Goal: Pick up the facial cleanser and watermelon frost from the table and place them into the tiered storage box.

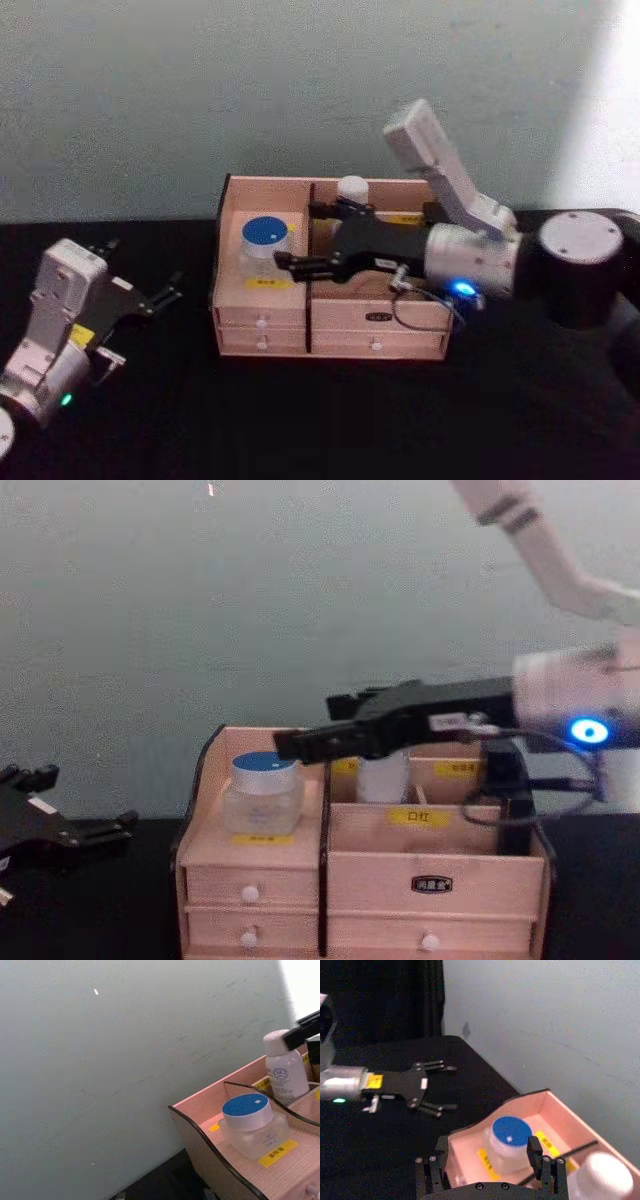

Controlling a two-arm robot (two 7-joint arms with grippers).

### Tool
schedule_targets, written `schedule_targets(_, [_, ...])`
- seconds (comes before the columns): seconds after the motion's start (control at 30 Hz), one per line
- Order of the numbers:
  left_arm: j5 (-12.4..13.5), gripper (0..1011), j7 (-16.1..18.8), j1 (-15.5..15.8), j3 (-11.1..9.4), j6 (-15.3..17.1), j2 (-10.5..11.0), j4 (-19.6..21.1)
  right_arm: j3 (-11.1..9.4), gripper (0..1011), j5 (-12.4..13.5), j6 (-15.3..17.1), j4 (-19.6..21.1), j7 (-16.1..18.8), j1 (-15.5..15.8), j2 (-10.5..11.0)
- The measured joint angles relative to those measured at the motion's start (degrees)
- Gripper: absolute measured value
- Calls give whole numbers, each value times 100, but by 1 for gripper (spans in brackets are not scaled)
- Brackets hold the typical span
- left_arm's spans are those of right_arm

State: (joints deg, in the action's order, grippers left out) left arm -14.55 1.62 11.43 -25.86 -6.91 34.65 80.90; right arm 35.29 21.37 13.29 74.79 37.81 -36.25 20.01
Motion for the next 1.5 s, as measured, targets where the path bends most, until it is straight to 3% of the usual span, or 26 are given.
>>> schedule_targets(0.43, [0,1001,0,0,0,0,0,0,-427,1000,601,2,1077,-91,983,1061])
schedule_targets(0.67, [0,1001,0,0,0,0,0,0,-679,1000,818,-61,1309,-368,1398,1452])
schedule_targets(0.77, [0,1002,0,0,0,0,0,0,-790,1000,861,-124,1368,-526,1528,1519])
schedule_targets(1.03, [0,1001,0,0,0,0,0,0,-1214,1000,793,-449,1469,-1301,1862,1443])
schedule_targets(1.13, [0,1001,0,0,0,0,0,0,-1372,1002,635,-525,1431,-1715,1953,1297])
schedule_targets(1.33, [0,1001,0,0,0,0,0,0,-1497,1000,343,-582,1260,-2298,2008,1039])
schedule_targets(1.5, [0,1001,0,0,0,0,0,0,-1588,1000,-24,-808,1004,-2953,2054,700])
